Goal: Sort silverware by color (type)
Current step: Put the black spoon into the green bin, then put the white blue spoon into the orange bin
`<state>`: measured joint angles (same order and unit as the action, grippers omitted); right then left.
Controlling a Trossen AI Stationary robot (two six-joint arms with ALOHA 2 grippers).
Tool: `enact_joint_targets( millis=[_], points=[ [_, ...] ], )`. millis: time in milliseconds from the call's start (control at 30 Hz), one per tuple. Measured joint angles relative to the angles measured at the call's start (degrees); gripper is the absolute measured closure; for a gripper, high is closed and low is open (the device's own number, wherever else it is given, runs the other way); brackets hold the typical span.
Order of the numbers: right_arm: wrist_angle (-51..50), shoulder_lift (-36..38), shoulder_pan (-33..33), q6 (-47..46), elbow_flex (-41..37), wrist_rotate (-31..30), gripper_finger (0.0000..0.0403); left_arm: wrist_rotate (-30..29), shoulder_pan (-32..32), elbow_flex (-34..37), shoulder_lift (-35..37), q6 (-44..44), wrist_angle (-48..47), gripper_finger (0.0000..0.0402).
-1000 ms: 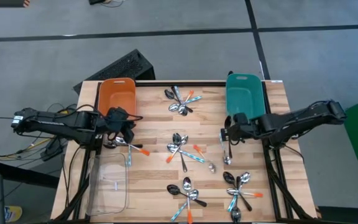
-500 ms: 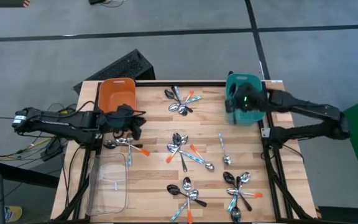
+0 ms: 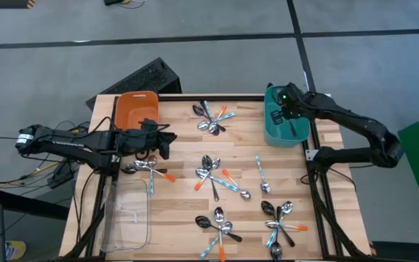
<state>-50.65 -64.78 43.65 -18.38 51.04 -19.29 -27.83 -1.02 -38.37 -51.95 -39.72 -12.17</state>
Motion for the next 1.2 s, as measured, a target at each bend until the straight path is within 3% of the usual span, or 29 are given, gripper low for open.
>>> enact_joint_targets(
  millis=[367, 467, 533, 767, 967, 1200],
  points=[
    [0.3, -5.7, 4.5, 3.8, -0.5, 10.1, 0.0223, -4.1, 1.6, 0.0, 0.6, -3.5, -0.5, 0.0279],
    [1.0, -4.0, 3.3, 3.5, -0.5, 17.2, 0.0204, -7.4, 3.3, 0.0, 0.1, -3.6, -0.4, 0.0272],
    [1.9, -2.5, 1.1, 3.2, -0.5, 18.7, 0.0202, -7.4, 5.0, 0.0, -0.5, -2.0, 0.1, 0.0271],
    [8.9, 3.8, -7.7, -5.5, -0.5, 12.6, 0.0217, -2.6, 5.8, -3.0, -0.7, 4.9, 6.1, 0.0281],
    [14.5, 4.6, -16.6, -12.0, -0.5, 14.4, 0.0226, -3.0, 4.4, -10.4, -0.7, 9.4, -6.0, 0.0290],
    [15.5, 4.1, -33.8, -27.6, -0.5, 1.4, 0.0246, 1.9, 1.4, -11.9, -0.7, 3.5, -18.4, 0.0291]
  ],
)
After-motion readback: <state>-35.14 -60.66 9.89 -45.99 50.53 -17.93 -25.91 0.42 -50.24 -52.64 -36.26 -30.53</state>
